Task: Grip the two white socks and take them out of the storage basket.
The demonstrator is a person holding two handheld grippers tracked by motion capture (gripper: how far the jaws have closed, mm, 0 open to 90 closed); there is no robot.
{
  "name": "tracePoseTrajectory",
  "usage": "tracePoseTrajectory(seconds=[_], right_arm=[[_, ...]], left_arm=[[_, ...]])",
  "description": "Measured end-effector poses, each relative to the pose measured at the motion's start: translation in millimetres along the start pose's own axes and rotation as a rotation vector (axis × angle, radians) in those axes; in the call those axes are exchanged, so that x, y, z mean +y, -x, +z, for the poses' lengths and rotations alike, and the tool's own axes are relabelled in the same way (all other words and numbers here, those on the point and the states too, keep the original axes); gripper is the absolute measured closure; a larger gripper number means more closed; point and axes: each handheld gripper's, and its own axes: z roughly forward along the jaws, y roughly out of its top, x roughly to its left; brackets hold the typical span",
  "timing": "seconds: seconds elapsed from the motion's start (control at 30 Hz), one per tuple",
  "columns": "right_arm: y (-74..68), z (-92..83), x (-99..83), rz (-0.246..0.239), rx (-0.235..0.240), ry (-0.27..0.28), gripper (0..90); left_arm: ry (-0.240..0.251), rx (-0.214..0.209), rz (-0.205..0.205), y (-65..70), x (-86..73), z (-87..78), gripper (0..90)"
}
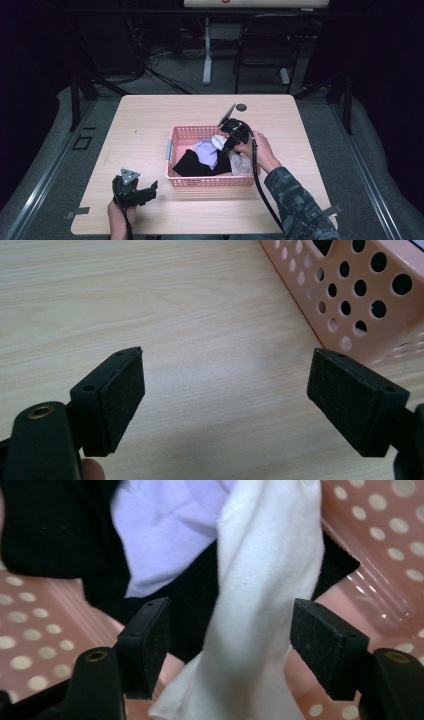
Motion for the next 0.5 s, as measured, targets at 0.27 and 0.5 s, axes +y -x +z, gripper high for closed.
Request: tracePoseTrajectory(seconds=[0.27, 0.5], right_arm=[[8.3, 3.5, -2.2, 0.034, -0.035, -0.044, 73.3], [8.2, -9.3, -3.1, 0.047, -0.002, -0.037, 82.8]], left_arm=[[0.001, 0.001, -0.008, 0.1, -0.3, 0.6, 15.5], [-0.004, 0.0, -0.005, 0.1, -0.2, 1.1, 15.5]])
